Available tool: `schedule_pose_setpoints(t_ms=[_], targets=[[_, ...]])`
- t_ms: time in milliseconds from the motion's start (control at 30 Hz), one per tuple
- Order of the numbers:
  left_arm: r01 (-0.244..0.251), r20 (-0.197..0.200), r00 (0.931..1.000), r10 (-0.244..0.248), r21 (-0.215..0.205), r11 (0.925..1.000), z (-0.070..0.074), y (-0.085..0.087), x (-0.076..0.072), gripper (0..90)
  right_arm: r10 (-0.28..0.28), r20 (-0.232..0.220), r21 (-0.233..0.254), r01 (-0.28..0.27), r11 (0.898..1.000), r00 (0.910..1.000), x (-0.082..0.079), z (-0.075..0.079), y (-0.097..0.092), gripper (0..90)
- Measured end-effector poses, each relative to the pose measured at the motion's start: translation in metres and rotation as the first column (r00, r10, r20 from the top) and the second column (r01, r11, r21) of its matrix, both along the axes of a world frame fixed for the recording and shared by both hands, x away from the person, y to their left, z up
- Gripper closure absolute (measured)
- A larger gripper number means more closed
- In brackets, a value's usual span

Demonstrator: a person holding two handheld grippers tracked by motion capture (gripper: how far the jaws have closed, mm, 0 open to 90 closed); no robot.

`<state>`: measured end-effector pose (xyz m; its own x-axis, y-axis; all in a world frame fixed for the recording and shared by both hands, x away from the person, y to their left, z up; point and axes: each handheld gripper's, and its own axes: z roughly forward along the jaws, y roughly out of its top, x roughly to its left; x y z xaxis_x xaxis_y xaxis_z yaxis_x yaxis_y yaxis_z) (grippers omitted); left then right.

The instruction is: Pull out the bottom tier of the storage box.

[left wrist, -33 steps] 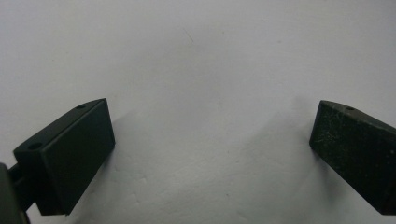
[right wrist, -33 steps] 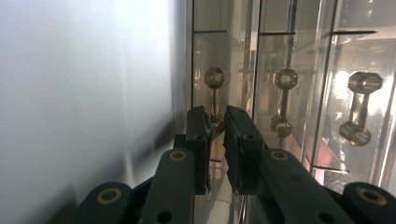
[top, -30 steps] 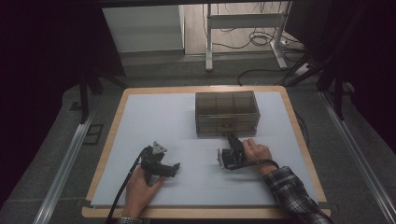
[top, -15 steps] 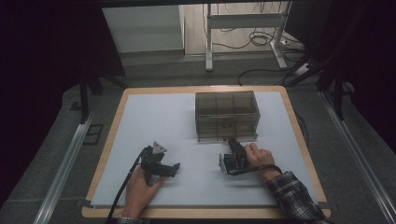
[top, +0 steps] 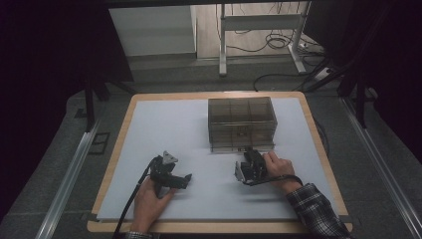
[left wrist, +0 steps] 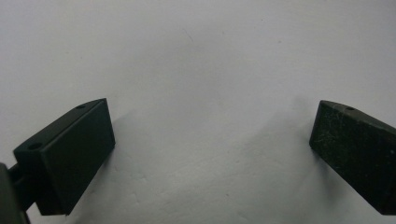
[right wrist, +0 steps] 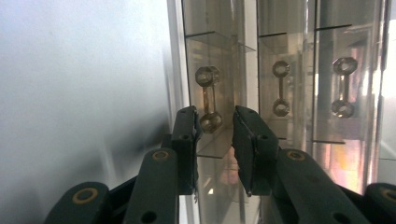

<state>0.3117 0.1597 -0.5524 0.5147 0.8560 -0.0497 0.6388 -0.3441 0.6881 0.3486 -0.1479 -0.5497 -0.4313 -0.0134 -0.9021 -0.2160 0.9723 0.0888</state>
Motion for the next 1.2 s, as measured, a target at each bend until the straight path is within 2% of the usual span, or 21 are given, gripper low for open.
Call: schedule_pose_setpoints(t_ms=[33, 100, 233, 267, 300, 400, 467, 600, 633, 667, 800, 933, 967, 1000, 1033, 1067, 1133, 1167, 1200], targets=[[0.0, 0.0, 1.0, 0.0, 0.0, 1.0, 0.0, 0.0, 0.0, 0.0, 0.004, -0.035, 0.011, -0.004, 1.0, 0.9994, 0.001, 0.003, -0.001, 68.6], [0.0, 0.0, 1.0, 0.0, 0.0, 1.0, 0.0, 0.0, 0.0, 0.0, -0.009, -0.039, 0.023, 0.01, 1.0, 0.9992, 0.0, 0.003, -0.001, 68.6], [0.0, 0.0, 1.0, 0.0, 0.0, 1.0, 0.0, 0.0, 0.0, 0.0, -0.001, -0.097, 0.046, 0.006, 0.999, 0.9953, 0.003, 0.011, -0.005, 66.9], [0.0, 0.0, 1.0, 0.0, 0.0, 1.0, 0.0, 0.0, 0.0, 0.0, -0.001, -0.097, 0.046, 0.006, 0.999, 0.9953, 0.003, 0.011, -0.005, 66.9], [0.0, 0.0, 1.0, 0.0, 0.0, 1.0, 0.0, 0.0, 0.0, 0.0, 0.004, -0.125, 0.062, 0.003, 0.998, 0.9922, 0.004, 0.015, -0.006, 66.3], [0.0, -0.001, 1.0, 0.0, 0.0, 1.0, 0.0, 0.0, 0.0, 0.0, 0.007, -0.166, 0.089, 0.008, 0.996, 0.9862, 0.006, 0.021, -0.009, 65.2], [0.0, 0.0, 1.0, 0.0, 0.0, 1.0, 0.0, 0.0, 0.0, 0.0, 0.009, -0.177, 0.099, 0.008, 0.995, 0.9842, 0.006, 0.023, -0.009, 64.9], [0.0, -0.001, 1.0, 0.0, 0.0, 1.0, 0.0, 0.0, 0.0, 0.0, 0.025, -0.25, 0.151, 0.014, 0.988, 0.9679, 0.01, 0.033, -0.014, 63.8], [0.0, -0.001, 1.0, 0.0, 0.0, 1.0, 0.0, 0.0, 0.0, 0.0, 0.025, -0.25, 0.151, 0.014, 0.988, 0.9679, 0.01, 0.033, -0.014, 63.8], [0.0, -0.001, 1.0, 0.0, -0.001, 1.0, 0.0, 0.0, 0.0, 0.0, 0.033, -0.277, 0.172, 0.016, 0.985, 0.9604, 0.012, 0.037, -0.016, 63.4], [0.0, -0.001, 1.0, 0.0, -0.001, 1.0, 0.0, 0.0, 0.0, 0.0, 0.051, -0.335, 0.212, 0.023, 0.977, 0.9408, 0.017, 0.045, -0.021, 62.8], [0.0, -0.001, 1.0, 0.0, -0.001, 1.0, 0.0, 0.0, 0.0, 0.0, 0.068, -0.412, 0.243, 0.038, 0.969, 0.9086, 0.023, 0.052, -0.026, 62.4], [0.0, -0.001, 1.0, 0.0, -0.001, 1.0, 0.0, 0.0, 0.0, 0.0, 0.068, -0.412, 0.243, 0.038, 0.969, 0.9086, 0.023, 0.052, -0.026, 62.4], [0.0, -0.001, 1.0, 0.0, -0.001, 1.0, 0.0, 0.0, 0.0, 0.0, 0.069, -0.432, 0.247, 0.045, 0.968, 0.8993, 0.025, 0.053, -0.027, 62.3], [0.0, -0.001, 1.0, 0.0, -0.002, 1.0, 0.0, 0.0, 0.0, 0.0, 0.083, -0.466, 0.26, 0.047, 0.964, 0.881, 0.029, 0.056, -0.029, 61.8], [0.0, -0.001, 1.0, 0.0, -0.002, 1.0, 0.0, 0.0, 0.0, 0.0, 0.083, -0.466, 0.26, 0.047, 0.964, 0.881, 0.029, 0.056, -0.029, 61.8], [-0.004, 0.001, 1.0, 0.004, -0.006, 1.0, 0.0, 0.0, 0.0, 0.0, 0.093, -0.491, 0.272, 0.051, 0.961, 0.8664, 0.032, 0.058, -0.03, 61.2], [-0.004, 0.001, 1.0, 0.004, -0.007, 1.0, 0.0, 0.0, 0.0, 0.0, 0.102, -0.52, 0.278, 0.055, 0.959, 0.8482, 0.036, 0.061, -0.033, 61.0], [-0.004, 0.001, 1.0, 0.004, -0.006, 1.0, 0.0, 0.0, 0.0, 0.0, 0.102, -0.52, 0.278, 0.055, 0.959, 0.8482, 0.036, 0.061, -0.033, 61.0]])
